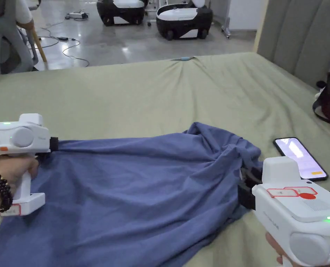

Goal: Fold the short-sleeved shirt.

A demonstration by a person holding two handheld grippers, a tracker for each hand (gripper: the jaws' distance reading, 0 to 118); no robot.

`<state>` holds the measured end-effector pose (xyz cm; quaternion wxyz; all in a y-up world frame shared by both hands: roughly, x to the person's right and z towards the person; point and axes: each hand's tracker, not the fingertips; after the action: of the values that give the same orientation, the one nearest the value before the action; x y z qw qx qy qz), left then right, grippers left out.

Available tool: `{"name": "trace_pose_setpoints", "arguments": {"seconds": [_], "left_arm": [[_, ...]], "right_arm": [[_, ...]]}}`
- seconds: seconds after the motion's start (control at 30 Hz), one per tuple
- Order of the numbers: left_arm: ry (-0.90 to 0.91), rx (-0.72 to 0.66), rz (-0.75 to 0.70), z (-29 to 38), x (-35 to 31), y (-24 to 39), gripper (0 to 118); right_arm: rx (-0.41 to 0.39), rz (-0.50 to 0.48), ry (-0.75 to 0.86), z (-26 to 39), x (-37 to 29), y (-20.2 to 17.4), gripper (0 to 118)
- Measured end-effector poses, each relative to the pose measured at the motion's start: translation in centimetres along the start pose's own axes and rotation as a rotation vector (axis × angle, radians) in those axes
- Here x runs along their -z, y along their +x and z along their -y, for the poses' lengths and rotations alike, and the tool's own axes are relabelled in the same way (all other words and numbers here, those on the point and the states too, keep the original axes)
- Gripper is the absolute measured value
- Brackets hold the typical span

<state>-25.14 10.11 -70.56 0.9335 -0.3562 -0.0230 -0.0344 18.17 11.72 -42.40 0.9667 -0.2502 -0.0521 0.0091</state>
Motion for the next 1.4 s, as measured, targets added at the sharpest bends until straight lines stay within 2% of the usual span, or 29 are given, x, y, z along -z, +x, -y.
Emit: {"name": "trace_pose_setpoints", "arguments": {"seconds": [0.03, 0.07, 0.1, 0.17, 0.3, 0.37, 0.47, 0.57, 0.6, 0.67, 0.7, 0.73, 0.77, 0.8, 0.83, 0.93, 1.0, 1.07, 1.13, 1.2, 1.27, 1.4], "left_arm": [[0.007, 0.001, 0.007, 0.0, -0.6, -0.1, 2], [0.009, 0.003, 0.014, 0.0, -1.1, -0.1, 2], [0.014, 0.006, 0.014, -0.2, -1.1, -0.5, 2], [0.030, 0.000, 0.018, -0.3, -2.0, -0.7, 2], [0.041, -0.021, 0.023, -0.4, -2.7, -0.9, 2], [0.045, -0.001, 0.020, -0.4, -3.0, -0.8, 2], [0.043, -0.004, 0.019, -0.4, -3.2, -0.9, 2], [0.041, 0.000, 0.019, -0.6, -2.5, -1.4, 2], [0.042, 0.004, 0.018, -0.6, -2.5, -1.4, 2], [0.044, -0.002, 0.018, -0.5, -3.0, -1.2, 2], [0.050, -0.016, 0.023, -0.4, -3.3, -1.4, 2], [0.053, -0.025, 0.026, -0.4, -3.6, -1.5, 2], [0.057, -0.027, 0.030, -0.4, -3.8, -1.8, 2], [0.059, -0.029, 0.031, -0.4, -4.3, -2.0, 2], [0.064, -0.031, 0.032, -0.4, -4.9, -2.3, 2], [0.099, -0.040, 0.045, -1.0, -8.0, -2.9, 2], [0.162, -0.072, 0.047, -2.2, -10.7, -3.5, 2], [0.213, -0.084, 0.068, -3.5, -14.1, -3.3, 2], [0.268, -0.042, 0.066, -4.9, -17.4, -3.1, 2], [0.329, -0.015, 0.039, -6.5, -20.7, -2.9, 2], [0.388, -0.031, 0.019, -8.3, -23.6, -3.4, 2], [0.495, -0.046, -0.044, -12.4, -29.3, -4.8, 2]], "right_arm": [[0.037, -0.016, -0.009, 0.2, 0.2, 1.1, 85], [0.067, -0.018, -0.037, 0.3, 0.5, 2.1, 85], [0.086, -0.010, -0.074, 0.4, 1.0, 3.0, 118], [0.099, -0.001, -0.109, 0.9, 2.1, 4.1, 109], [0.066, 0.047, -0.279, 0.7, 5.2, 6.1, 108], [0.070, 0.031, -0.312, 0.7, 6.7, 6.3, 103], [0.023, 0.024, -0.392, 0.2, 8.9, 5.9, 86], [-0.009, 0.023, -0.391, -0.1, 10.1, 4.5, 82], [-0.050, 0.008, -0.387, -0.3, 10.4, 4.0, 73], [-0.179, -0.038, -0.397, -0.8, 10.4, 2.9, 36], [-0.208, -0.061, -0.391, -1.0, 10.3, 2.4, 3], [-0.201, -0.105, -0.389, -1.2, 10.4, 2.1, 2], [-0.191, -0.052, -0.397, -1.3, 10.4, 1.9, 2], [-0.229, -0.057, -0.401, -1.5, 10.1, 1.8, 2], [-0.226, -0.062, -0.391, -1.9, 9.7, 1.9, 2], [-0.105, -0.122, -0.261, -4.8, 7.7, 2.6, 2], [-0.158, -0.102, -0.198, -8.3, 6.5, 2.0, 2], [-0.200, -0.122, -0.112, -12.9, 5.3, 0.9, 2], [-0.192, -0.134, 0.011, -17.9, 3.6, -0.1, 2], [-0.219, -0.117, 0.118, -22.9, 1.8, -1.0, 2], [-0.197, -0.100, 0.176, -27.2, 0.3, -1.3, 2], [-0.219, -0.025, 0.272, -35.5, -3.4, -0.8, 2]]}}
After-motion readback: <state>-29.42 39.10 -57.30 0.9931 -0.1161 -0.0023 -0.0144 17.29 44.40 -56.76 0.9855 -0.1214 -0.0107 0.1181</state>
